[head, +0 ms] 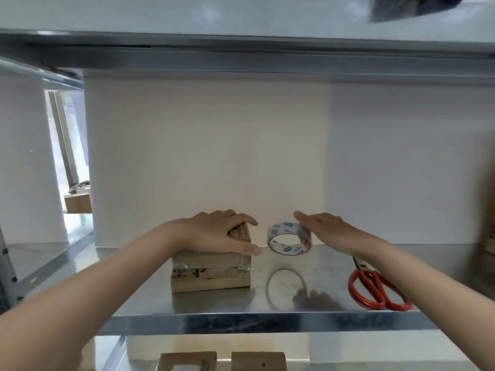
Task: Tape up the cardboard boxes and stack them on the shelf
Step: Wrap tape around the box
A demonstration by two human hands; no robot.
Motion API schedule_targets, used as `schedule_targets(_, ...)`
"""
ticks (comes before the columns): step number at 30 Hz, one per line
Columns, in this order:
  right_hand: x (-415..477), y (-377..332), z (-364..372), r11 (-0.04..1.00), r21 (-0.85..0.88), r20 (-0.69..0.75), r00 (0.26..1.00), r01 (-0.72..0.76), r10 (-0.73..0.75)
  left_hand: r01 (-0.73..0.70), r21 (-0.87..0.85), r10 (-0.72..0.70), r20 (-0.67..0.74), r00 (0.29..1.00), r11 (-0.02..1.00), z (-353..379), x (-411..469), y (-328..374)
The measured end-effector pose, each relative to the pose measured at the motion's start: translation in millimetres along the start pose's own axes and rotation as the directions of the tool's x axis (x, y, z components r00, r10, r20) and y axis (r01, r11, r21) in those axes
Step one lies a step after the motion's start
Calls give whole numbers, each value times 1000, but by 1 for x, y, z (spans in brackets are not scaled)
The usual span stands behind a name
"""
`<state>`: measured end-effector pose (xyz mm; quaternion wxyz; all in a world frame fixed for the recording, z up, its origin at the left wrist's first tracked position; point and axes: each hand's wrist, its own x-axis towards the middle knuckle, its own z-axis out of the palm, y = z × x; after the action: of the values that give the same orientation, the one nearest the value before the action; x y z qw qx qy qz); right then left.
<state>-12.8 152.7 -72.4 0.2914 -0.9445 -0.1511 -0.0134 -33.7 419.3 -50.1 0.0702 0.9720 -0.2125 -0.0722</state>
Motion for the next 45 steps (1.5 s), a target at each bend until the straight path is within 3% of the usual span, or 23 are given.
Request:
schedule_targets(6, -9, 33, 16, 989, -146, -96, 994, 39, -53, -46, -26, 45, -38, 998, 999, 2, -1, -2)
schedule_targets(10, -8, 21, 39, 943, -313, -73, 987, 112, -141, -68, -57, 66, -36, 997, 996, 1, 0, -2)
schedule_targets(12, -8, 15, 47, 969, -226, -64, 991, 101, -119, -69, -26, 68, -31, 997, 997, 1, 2, -4)
schedule_targets(16, -17, 20, 33, 990, 138, -150, 989, 21, 0, -80, -14, 79, -33, 996, 997, 2, 3, -5)
schedule_targets(18, -30, 34, 11, 998, 16, -210, 976, -62, 64, -81, -7, 81, -37, 996, 997, 1, 3, -4)
schedule_targets(19, -38, 44, -1, 974, -179, -202, 974, -139, 102, -80, -5, 80, -35, 996, 997, 1, 3, -4)
schedule_targets(21, -53, 62, -18, 803, -520, -156, 957, -291, 245, -77, -5, 77, -26, 997, 997, 2, 3, -4)
schedule_targets(22, -58, 68, -22, 740, -581, -131, 936, -339, 326, -76, -5, 76, -25, 997, 997, 2, 3, -4)
schedule_targets(25, -66, 73, -26, 763, -502, -52, 895, -406, 442, -64, -11, 64, -32, 997, 998, 2, 3, -5)
schedule_targets(29, -73, 71, -24, 778, -502, -124, 921, -378, 368, -60, -4, 60, -31, 998, 998, 3, 3, -4)
schedule_targets(34, -70, 58, -22, 764, -502, -29, 891, -405, 453, -51, -15, 51, -19, 999, 999, 2, 2, -5)
schedule_targets(36, -70, 50, -26, 818, -413, -20, 902, -401, 432, -49, -15, 49, -20, 999, 999, 2, 2, -6)
schedule_targets(38, -78, 35, -23, 926, -75, 9, 929, -369, 371, -51, -40, 50, -33, 998, 998, 3, 3, -8)
schedule_targets(39, -84, 24, -19, 927, 160, 60, 941, -339, 334, -51, -68, 49, -42, 998, 996, 3, 3, -8)
schedule_targets(41, -97, -4, -7, 751, 545, 332, 918, -373, 216, -44, -128, 38, -55, 998, 991, 3, 3, -9)
schedule_targets(43, -101, -20, 10, 604, 632, 579, 814, -486, 51, -23, -168, 14, -56, 998, 986, 2, 2, -10)
schedule_targets(45, -95, -23, 27, 573, 638, 654, 754, -514, -52, -10, -179, 0, -55, 998, 984, 3, 2, -11)
